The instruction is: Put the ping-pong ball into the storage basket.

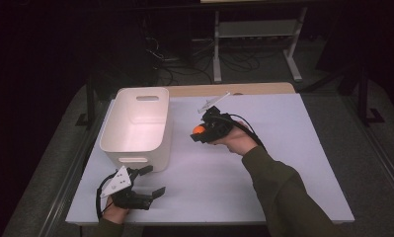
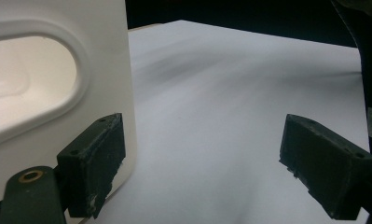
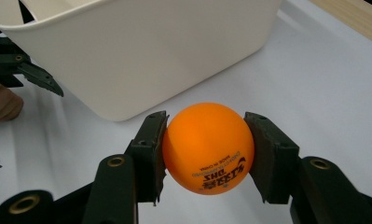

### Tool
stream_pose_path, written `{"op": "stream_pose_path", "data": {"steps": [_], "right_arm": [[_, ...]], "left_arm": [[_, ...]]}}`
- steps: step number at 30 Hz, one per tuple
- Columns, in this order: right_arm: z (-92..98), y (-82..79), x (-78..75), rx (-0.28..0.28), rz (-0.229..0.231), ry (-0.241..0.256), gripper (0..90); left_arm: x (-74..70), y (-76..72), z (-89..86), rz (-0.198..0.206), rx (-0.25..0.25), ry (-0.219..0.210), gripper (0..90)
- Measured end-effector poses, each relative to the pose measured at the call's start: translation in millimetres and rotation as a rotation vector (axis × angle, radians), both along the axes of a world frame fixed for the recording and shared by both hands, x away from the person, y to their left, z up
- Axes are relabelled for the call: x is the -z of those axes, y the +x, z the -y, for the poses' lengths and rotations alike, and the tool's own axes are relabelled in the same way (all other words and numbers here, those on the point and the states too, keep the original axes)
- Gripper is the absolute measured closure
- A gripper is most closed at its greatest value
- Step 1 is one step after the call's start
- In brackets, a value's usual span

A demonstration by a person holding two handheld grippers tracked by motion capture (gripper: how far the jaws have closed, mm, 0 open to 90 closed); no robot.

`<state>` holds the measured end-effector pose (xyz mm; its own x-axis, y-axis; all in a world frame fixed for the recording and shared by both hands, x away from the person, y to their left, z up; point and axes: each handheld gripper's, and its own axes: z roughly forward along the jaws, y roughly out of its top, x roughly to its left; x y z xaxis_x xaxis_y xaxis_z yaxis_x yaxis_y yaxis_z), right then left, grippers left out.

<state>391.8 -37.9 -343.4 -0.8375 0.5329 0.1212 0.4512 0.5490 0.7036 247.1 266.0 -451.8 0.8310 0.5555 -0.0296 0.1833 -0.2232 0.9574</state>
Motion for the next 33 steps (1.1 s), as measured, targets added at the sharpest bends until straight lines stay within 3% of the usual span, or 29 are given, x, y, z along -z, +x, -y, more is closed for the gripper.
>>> {"op": "stream_pose_path", "data": {"steps": [33], "right_arm": [[-22.2, -0.7, -32.1, -0.079, 0.016, 0.02, 49.8]], "left_arm": [[0.0, 0.2, -0.3, 0.0, 0.001, -0.001, 14.0]]}}
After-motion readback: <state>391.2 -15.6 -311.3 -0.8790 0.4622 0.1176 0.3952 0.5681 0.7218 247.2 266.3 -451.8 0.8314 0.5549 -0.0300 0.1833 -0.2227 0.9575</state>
